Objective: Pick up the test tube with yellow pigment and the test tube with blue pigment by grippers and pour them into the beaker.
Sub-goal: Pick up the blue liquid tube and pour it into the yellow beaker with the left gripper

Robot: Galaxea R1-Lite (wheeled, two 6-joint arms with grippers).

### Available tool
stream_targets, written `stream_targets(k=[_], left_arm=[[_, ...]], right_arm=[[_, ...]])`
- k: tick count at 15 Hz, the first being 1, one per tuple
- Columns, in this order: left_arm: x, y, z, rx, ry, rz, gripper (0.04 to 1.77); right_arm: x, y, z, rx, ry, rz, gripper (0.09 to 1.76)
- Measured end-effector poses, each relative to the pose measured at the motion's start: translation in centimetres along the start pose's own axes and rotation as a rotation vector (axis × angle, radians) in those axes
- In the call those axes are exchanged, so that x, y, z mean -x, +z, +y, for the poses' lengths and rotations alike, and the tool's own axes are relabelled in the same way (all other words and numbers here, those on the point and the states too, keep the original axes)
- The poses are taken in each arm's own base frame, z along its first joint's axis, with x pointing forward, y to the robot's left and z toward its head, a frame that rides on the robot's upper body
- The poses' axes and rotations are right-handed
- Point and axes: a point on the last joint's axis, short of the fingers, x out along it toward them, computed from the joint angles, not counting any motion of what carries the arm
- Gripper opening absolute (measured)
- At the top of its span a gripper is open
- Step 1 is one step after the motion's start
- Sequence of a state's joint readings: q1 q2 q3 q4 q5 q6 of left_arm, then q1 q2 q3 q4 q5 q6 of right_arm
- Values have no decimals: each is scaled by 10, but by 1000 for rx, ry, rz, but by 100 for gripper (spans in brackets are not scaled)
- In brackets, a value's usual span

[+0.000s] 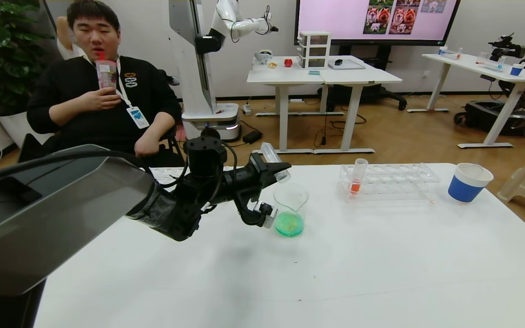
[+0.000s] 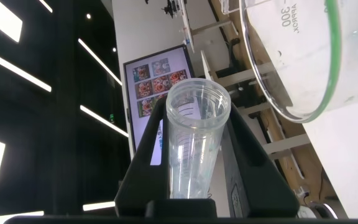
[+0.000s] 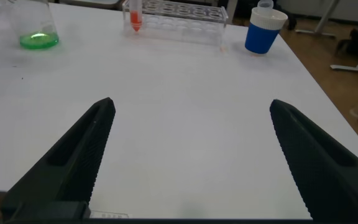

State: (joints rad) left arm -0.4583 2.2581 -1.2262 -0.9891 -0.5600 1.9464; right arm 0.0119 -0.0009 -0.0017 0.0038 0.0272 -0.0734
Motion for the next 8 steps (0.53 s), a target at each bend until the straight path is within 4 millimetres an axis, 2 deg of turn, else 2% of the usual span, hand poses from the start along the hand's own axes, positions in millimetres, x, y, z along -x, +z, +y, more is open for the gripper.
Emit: stream_targets(k=[4, 5, 8], left_arm=[[4, 0, 7, 59, -1, 17, 50], [6, 0, 8, 115, -8, 38, 50], [13, 1, 10, 431, -14, 84, 50]], right_arm=[[0, 0, 0, 0, 0, 0, 174], [0, 0, 0, 0, -1, 0, 174], [0, 0, 0, 0, -1, 0, 174]])
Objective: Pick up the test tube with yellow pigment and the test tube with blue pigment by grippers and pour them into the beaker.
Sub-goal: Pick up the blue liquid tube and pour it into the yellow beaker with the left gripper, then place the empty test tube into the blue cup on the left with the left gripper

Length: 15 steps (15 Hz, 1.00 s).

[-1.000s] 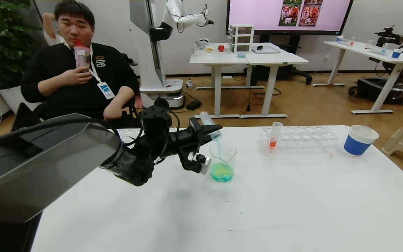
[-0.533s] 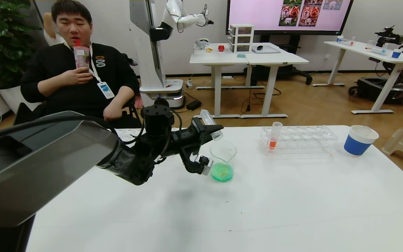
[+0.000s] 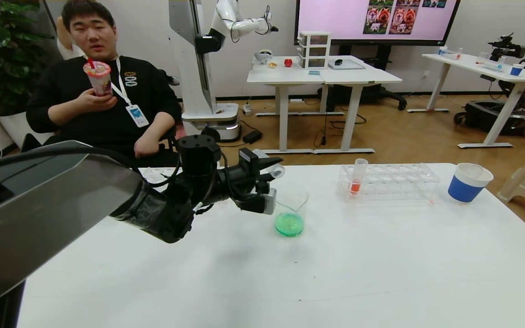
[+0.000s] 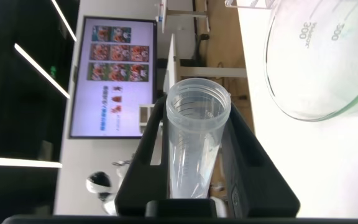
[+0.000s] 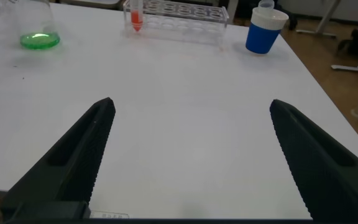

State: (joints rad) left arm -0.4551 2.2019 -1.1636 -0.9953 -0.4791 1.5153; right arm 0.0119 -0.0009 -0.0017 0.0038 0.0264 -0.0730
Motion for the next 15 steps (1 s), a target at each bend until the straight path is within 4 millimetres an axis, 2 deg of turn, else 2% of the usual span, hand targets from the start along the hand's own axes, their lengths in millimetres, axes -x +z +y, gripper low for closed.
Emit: stream_targets(k=[2, 4, 9, 12, 15], left_arm=[[4, 0, 5, 206, 17, 28, 50], [12, 2, 12, 442, 80, 148, 50], [14, 24, 36, 995, 492, 341, 50], [10, 28, 47, 1223, 681, 400, 50], [6, 25, 45, 1394, 754, 517, 50]], right_arm=[[0, 0, 0, 0, 0, 0, 174], [0, 0, 0, 0, 0, 0, 174], [0, 0, 0, 0, 0, 0, 174], [0, 0, 0, 0, 0, 0, 174], [0, 0, 0, 0, 0, 0, 174]])
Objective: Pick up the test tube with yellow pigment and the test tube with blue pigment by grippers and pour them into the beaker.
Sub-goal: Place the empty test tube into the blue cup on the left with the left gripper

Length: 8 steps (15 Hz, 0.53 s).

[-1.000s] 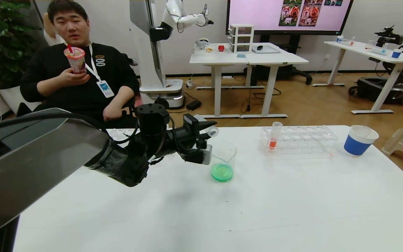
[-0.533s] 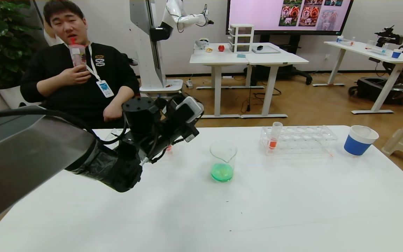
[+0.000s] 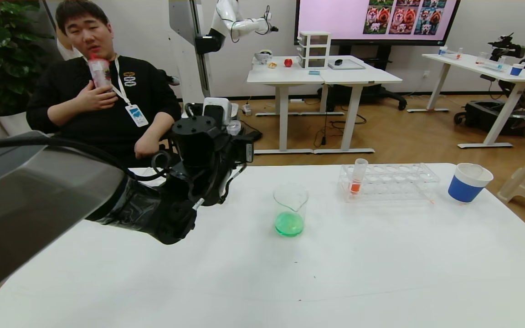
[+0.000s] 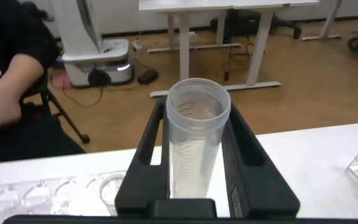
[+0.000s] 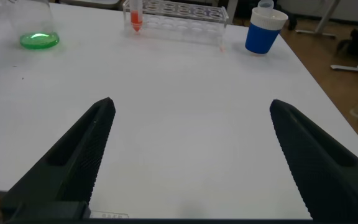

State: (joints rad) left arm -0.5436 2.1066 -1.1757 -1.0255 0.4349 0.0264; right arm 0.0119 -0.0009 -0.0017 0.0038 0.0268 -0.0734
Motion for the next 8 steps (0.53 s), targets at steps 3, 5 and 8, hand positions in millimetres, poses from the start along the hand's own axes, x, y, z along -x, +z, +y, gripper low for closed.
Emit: stream_targets(k=[3, 5, 8], left_arm=[[-4, 3, 0, 72, 50, 29, 50], [-5, 4, 2, 75, 55, 25, 50], [-9, 10, 16, 74, 79, 13, 50]], right_arm=[[0, 0, 0, 0, 0, 0, 174], [0, 0, 0, -1, 0, 0, 174], [0, 0, 0, 0, 0, 0, 174]])
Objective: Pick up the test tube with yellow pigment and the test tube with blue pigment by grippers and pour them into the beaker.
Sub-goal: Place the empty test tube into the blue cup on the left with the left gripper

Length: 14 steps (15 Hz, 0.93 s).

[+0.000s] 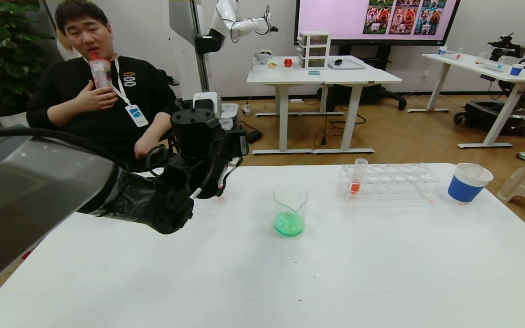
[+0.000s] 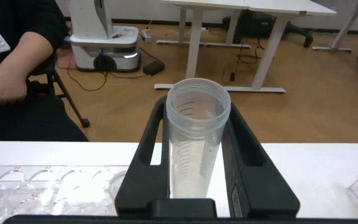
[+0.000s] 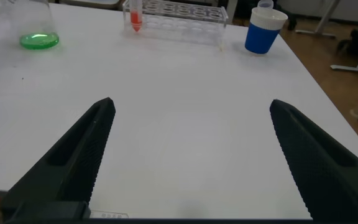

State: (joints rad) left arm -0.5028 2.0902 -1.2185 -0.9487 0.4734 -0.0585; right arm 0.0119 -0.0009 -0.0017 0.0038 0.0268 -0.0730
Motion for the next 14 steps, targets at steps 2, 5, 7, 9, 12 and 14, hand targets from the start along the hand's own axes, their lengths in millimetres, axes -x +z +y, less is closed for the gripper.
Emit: stream_targets(k=[2, 5, 7, 9, 12, 14], left_arm=[[-7, 8, 26, -9, 37, -11, 50], [-15, 19, 86, -39, 114, 5, 50], [-15, 25, 133, -48, 171, 5, 50], [-12, 31, 179, -53, 232, 4, 50], [-4, 36, 236, -60, 308, 7, 50], [3, 38, 266, -63, 342, 10, 50]], right_arm=[[0, 0, 0, 0, 0, 0, 174], [0, 0, 0, 0, 0, -1, 174], [0, 0, 0, 0, 0, 0, 174], [0, 0, 0, 0, 0, 0, 174], [0, 0, 0, 0, 0, 0, 174], [0, 0, 0, 0, 0, 0, 174]])
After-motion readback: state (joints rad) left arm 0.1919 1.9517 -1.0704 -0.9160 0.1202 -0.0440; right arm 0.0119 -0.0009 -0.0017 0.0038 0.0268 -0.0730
